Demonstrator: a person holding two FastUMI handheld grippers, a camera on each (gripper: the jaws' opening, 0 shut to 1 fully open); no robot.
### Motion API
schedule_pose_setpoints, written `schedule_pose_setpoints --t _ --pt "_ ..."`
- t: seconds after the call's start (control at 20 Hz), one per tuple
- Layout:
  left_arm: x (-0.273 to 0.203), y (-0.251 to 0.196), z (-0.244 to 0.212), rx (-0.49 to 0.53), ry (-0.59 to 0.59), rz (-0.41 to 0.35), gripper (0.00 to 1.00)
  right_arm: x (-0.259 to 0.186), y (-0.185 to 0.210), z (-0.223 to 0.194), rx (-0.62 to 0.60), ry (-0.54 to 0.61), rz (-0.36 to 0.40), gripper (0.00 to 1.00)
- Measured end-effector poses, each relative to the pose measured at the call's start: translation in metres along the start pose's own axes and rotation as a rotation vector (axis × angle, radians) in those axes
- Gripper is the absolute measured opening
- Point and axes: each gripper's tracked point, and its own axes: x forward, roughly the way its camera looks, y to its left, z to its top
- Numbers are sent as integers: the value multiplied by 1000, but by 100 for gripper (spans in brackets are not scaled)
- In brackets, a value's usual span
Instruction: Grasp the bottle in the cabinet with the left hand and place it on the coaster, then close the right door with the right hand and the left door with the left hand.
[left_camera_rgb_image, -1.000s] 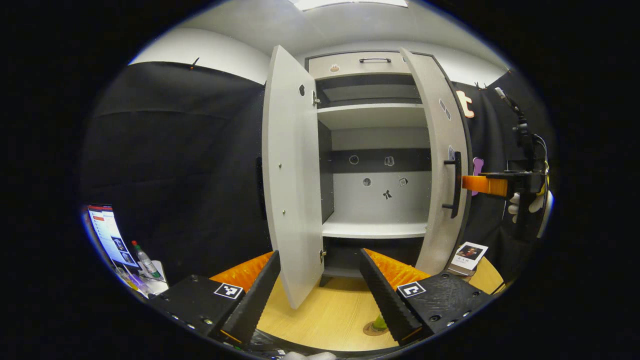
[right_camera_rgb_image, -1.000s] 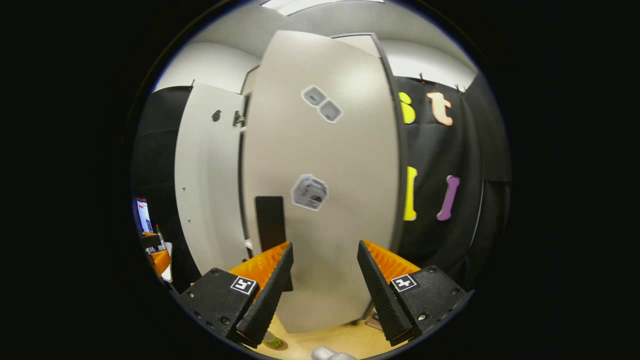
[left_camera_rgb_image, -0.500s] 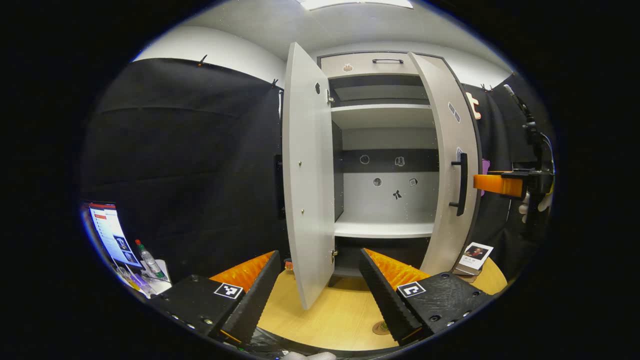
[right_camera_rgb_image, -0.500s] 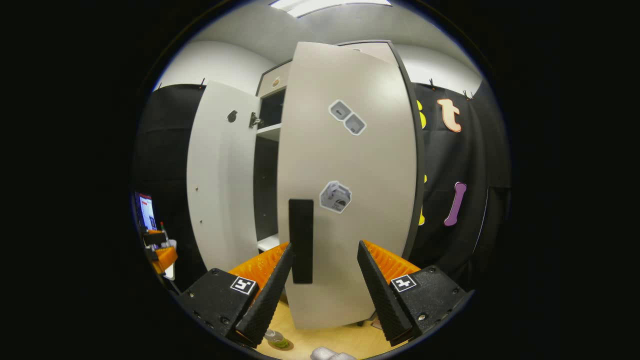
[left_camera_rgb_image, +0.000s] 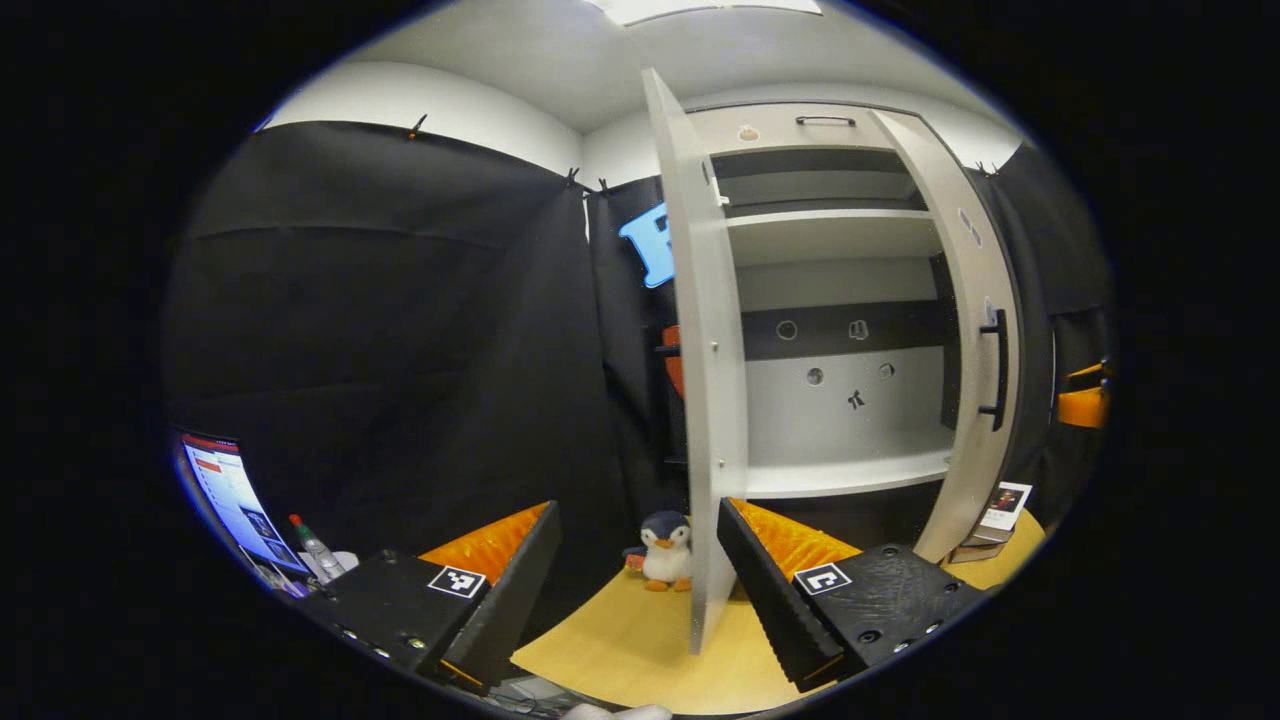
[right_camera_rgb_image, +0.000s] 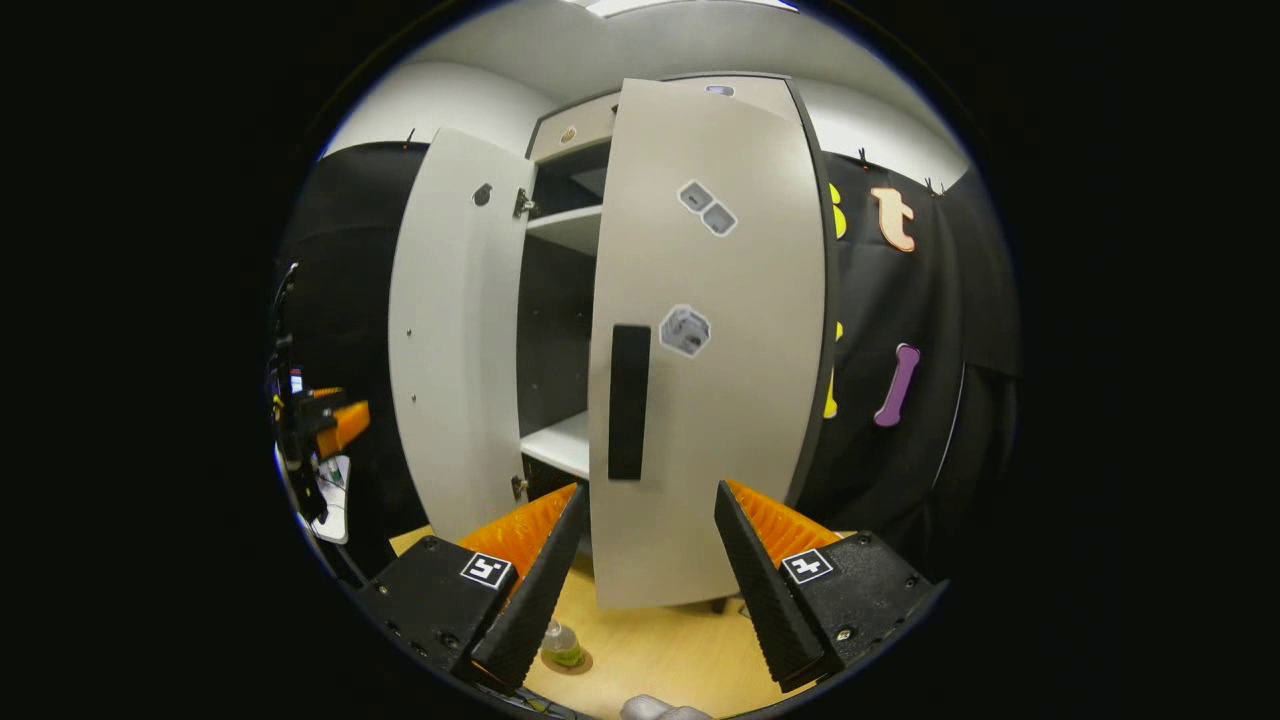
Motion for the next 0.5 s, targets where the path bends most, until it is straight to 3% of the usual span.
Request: schedule_pose_setpoints --t 0.5 --pt "82 65 21 12 -51 13 96 -34 -3 -37 68 72 -151 81"
